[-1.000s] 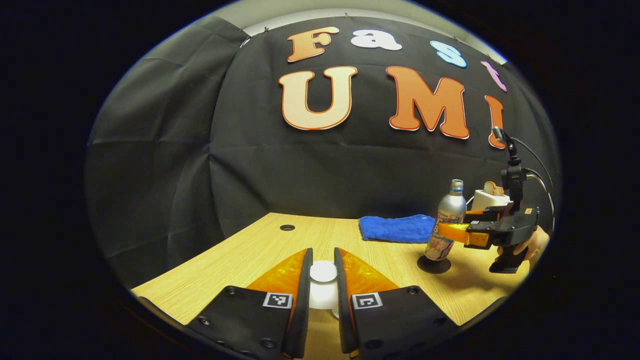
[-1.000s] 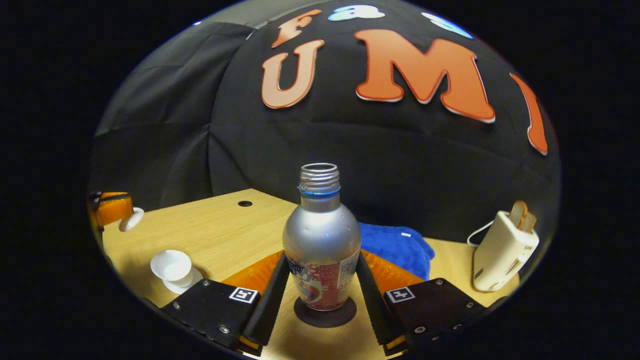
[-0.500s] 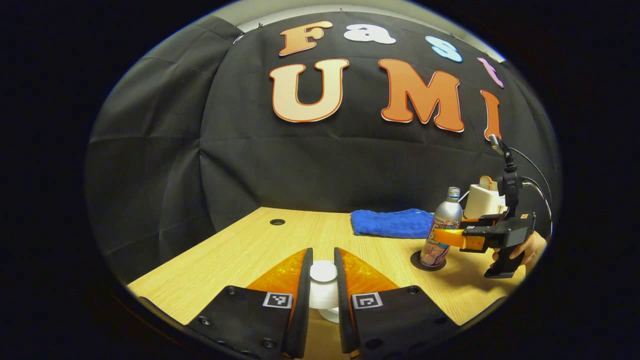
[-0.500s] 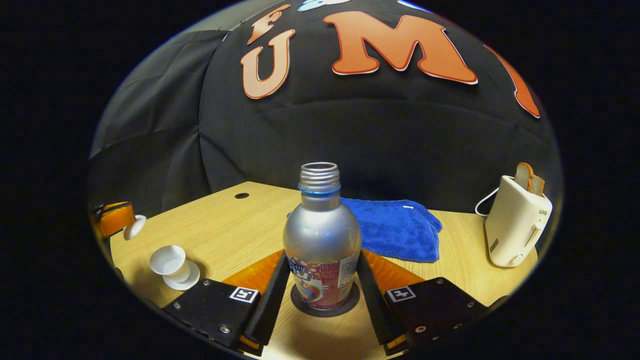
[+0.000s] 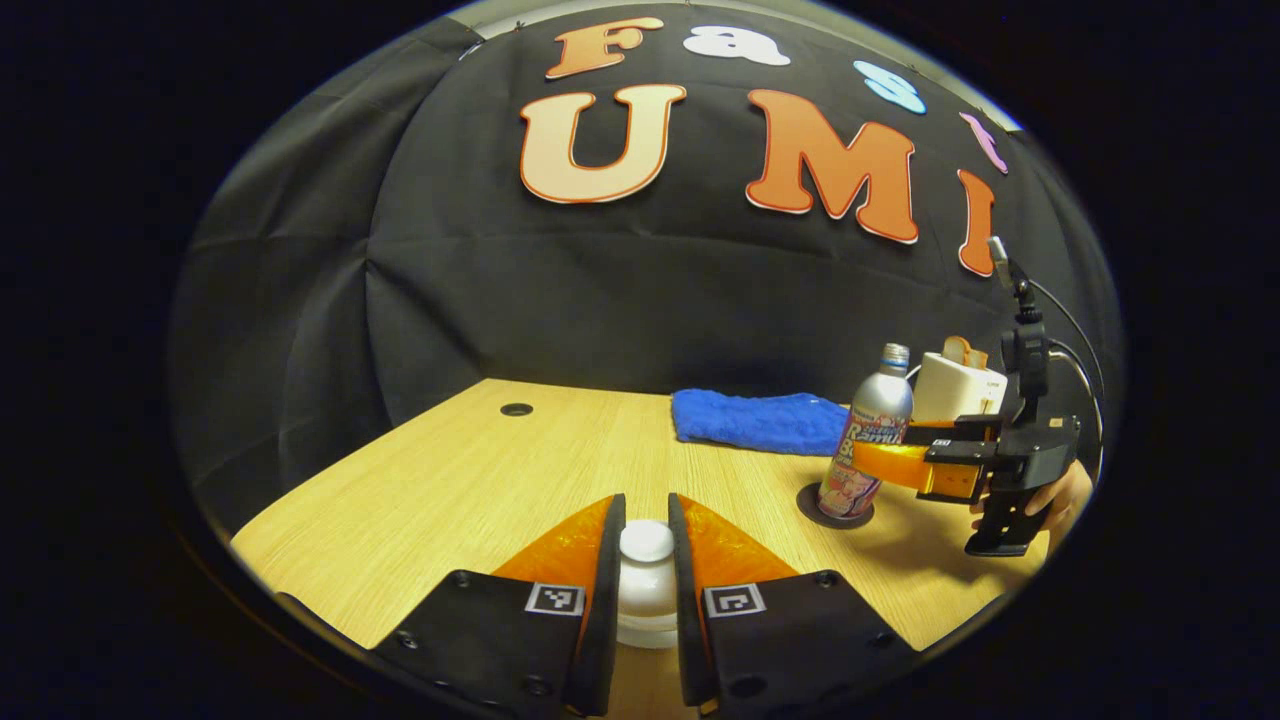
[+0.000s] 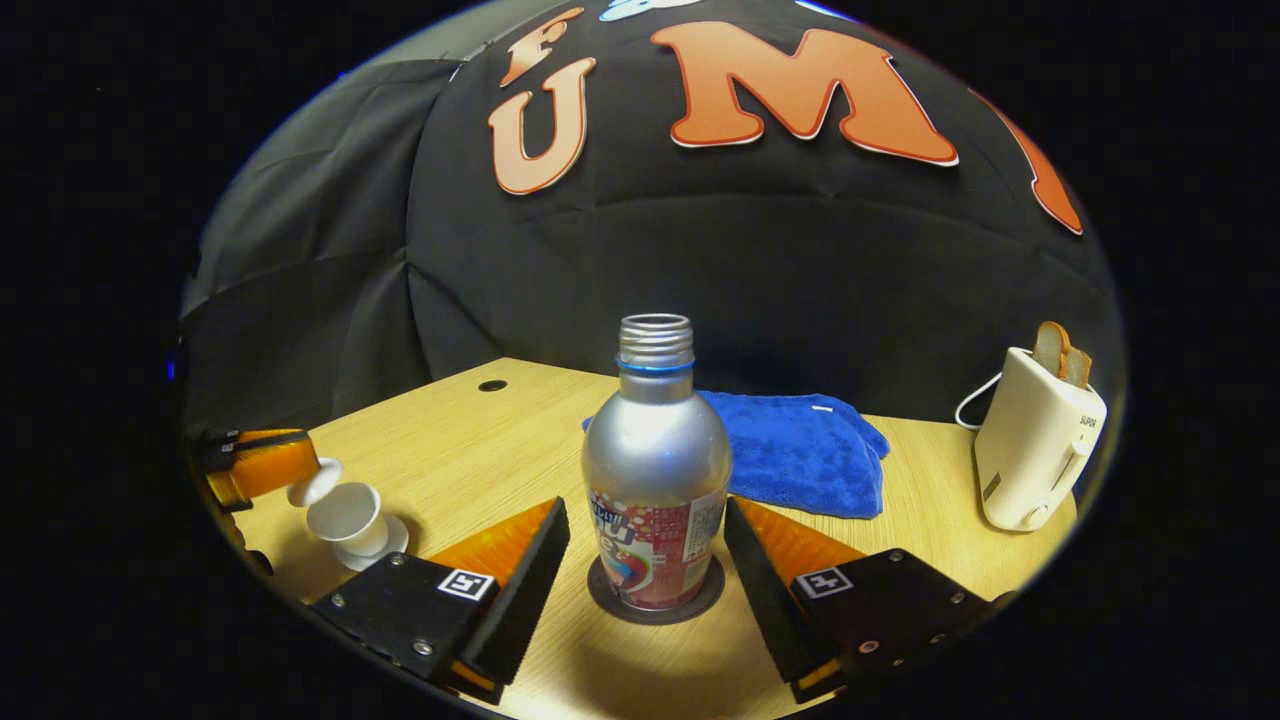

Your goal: Open the teacup lid with one hand, grasp the water bottle and pour water into the teacup with the other hand; after pouring, place the water bottle on the coaster and then close the teacup lid.

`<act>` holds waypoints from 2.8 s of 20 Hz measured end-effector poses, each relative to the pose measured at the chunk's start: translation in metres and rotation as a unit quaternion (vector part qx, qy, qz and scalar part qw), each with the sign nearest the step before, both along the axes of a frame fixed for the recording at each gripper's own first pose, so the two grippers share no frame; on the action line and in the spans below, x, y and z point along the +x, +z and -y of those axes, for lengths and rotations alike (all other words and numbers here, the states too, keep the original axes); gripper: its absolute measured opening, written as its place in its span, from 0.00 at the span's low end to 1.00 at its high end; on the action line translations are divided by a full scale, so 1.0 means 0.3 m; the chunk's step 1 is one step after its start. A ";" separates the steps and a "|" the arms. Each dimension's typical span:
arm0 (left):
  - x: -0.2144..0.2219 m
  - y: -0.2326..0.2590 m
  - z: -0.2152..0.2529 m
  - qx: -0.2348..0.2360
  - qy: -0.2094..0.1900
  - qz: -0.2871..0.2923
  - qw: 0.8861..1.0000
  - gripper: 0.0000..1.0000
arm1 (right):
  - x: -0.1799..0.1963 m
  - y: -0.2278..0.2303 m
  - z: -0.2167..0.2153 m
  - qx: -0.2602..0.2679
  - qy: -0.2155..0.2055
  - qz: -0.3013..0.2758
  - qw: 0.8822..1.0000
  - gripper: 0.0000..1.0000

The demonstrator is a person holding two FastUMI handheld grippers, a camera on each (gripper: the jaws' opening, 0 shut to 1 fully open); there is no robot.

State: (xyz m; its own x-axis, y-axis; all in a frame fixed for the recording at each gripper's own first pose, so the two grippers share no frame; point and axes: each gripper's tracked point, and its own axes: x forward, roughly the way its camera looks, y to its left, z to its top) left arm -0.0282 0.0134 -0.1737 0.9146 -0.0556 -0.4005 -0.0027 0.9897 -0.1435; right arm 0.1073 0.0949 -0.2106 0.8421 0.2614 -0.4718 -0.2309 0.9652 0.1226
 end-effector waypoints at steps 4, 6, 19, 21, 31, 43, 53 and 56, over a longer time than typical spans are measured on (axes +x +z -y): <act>0.011 -0.047 0.012 0.004 -0.002 -0.014 1.000 0.30 | -0.036 0.031 0.010 0.015 0.001 -0.001 1.000 0.98; 0.012 -0.063 0.021 0.006 -0.004 -0.019 1.000 0.32 | -0.054 0.055 0.032 0.015 -0.001 0.006 1.000 0.98; 0.000 -0.072 0.034 0.029 -0.010 -0.015 0.999 0.35 | -0.163 0.148 0.089 -0.006 -0.002 0.043 0.999 0.98; 0.006 -0.029 0.024 0.030 -0.004 0.005 1.000 0.38 | -0.175 0.174 0.103 -0.009 -0.006 0.054 0.998 0.98; 0.030 0.339 0.008 0.037 0.003 0.123 0.992 0.89 | -0.230 0.360 0.176 -0.033 -0.046 0.125 0.991 0.98; 0.022 0.533 0.146 -0.001 -0.002 0.174 0.985 0.98 | -0.311 0.556 0.260 -0.058 -0.093 0.201 0.973 0.97; 0.046 0.458 0.281 0.030 -0.016 0.162 0.986 0.99 | -0.307 0.545 0.284 -0.057 -0.116 0.204 0.970 1.00; 0.053 0.468 0.284 0.028 -0.013 0.166 0.986 0.97 | -0.310 0.541 0.284 -0.056 -0.118 0.202 0.971 0.98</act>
